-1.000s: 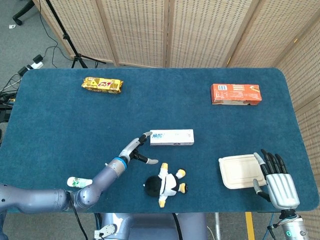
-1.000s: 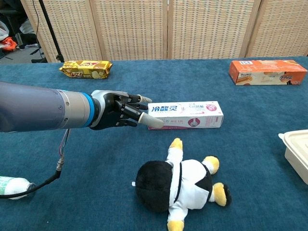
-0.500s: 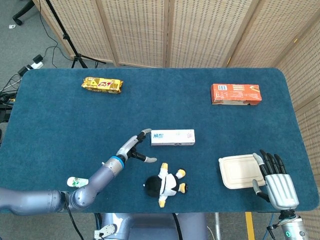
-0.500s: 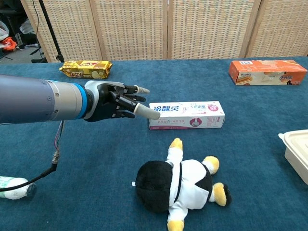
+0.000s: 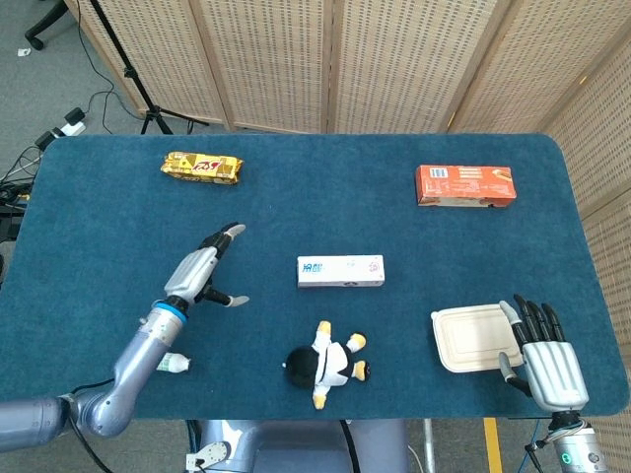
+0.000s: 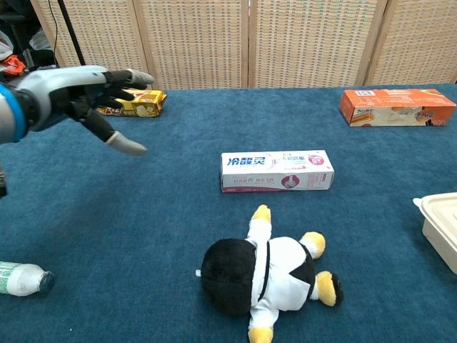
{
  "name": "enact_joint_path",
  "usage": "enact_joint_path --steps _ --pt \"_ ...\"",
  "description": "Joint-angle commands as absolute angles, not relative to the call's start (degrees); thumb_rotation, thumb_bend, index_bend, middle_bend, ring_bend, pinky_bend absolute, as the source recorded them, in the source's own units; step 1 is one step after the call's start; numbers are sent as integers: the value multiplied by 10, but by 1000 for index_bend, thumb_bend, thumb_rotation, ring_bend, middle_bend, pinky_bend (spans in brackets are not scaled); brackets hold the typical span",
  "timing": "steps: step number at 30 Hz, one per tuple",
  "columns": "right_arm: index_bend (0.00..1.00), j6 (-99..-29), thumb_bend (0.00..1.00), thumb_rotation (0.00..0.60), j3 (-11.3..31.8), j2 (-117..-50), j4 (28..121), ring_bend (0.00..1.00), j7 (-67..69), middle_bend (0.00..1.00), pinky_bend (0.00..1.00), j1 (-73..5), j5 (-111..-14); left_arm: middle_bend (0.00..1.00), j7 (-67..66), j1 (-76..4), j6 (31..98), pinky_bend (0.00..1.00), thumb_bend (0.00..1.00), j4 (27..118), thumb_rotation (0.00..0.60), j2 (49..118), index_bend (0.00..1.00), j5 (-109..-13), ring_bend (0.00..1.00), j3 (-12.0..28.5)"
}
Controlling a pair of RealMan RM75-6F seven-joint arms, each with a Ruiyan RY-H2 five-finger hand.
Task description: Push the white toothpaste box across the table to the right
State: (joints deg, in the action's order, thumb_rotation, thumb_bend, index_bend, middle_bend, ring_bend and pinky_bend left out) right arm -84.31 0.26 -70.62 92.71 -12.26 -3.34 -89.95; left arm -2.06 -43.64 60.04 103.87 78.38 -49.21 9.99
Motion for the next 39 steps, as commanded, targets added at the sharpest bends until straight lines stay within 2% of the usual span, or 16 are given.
enact_joint_path --steps 1,10,21,25,33,39 --pt "0 -844 519 600 1 -708 927 0 -127 0 7 -33 -903 0 -74 -395 652 0 0 1051 600 745 0 -562 0 49" --pt "0 -851 517 600 -2 -709 930 0 -135 0 7 -31 -910 0 -117 -322 719 0 0 1043 600 711 0 -674 0 -24" --pt "0 -846 517 600 -3 -716 927 0 -151 0 7 -33 -912 0 -127 -253 781 0 0 1011 600 709 0 -747 0 -62" --pt "0 -847 517 600 0 -725 922 0 -166 0 7 -36 -914 0 -152 -208 819 0 0 978 600 729 0 -781 0 -91" --pt "0 -830 517 600 5 -728 926 0 -217 0 7 -47 -909 0 -101 -177 797 0 0 925 600 740 0 -793 0 -99" --pt "0 -819 517 600 16 -714 976 0 -309 0 7 -67 -926 0 -86 -167 795 0 0 920 600 732 0 -806 0 -88"
